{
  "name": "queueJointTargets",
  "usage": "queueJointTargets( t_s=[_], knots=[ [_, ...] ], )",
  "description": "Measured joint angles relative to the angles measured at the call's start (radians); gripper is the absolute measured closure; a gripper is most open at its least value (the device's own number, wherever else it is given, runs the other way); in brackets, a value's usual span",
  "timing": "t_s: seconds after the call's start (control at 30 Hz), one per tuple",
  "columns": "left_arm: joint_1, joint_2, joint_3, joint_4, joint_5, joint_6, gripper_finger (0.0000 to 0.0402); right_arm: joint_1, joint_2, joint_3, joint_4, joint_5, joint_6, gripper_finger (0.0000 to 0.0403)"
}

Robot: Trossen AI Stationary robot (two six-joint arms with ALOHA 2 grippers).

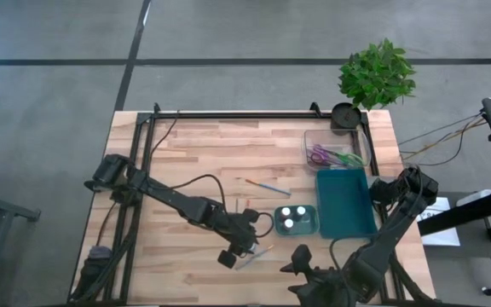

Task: Pick & Place Paint Supplies
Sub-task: Put the blue paint bottle into the green bin

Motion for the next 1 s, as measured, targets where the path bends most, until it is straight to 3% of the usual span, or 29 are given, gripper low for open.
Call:
queueJointTargets(
  t_s=[0.27, 0.5, 0.67, 0.87, 1.0],
  knots=[
    [0.003, -0.008, 0.008, 0.004, -0.006, 0.065, 0.0241, 0.0, 0.0, 0.0, -0.014, 0.008, 0.017, 0.0111],
    [0.004, -0.088, 0.027, -0.017, -0.007, 0.114, 0.024, 0.0, 0.0, 0.0, -0.017, 0.018, 0.033, 0.0111],
    [0.002, -0.238, 0.062, -0.216, -0.007, 0.128, 0.024, 0.0, 0.0, 0.0, -0.026, 0.018, 0.092, 0.0111],
    [-0.017, -0.465, 0.133, -0.545, -0.003, 0.024, 0.024, -0.028, 0.0, 0.0, 0.0, 0.013, 0.087, 0.0111],
    [-0.049, -0.611, 0.133, -0.593, -0.03, 0.032, 0.024, -0.108, 0.0, 0.009, -0.001, -0.086, 0.044, 0.0111]
  ],
)
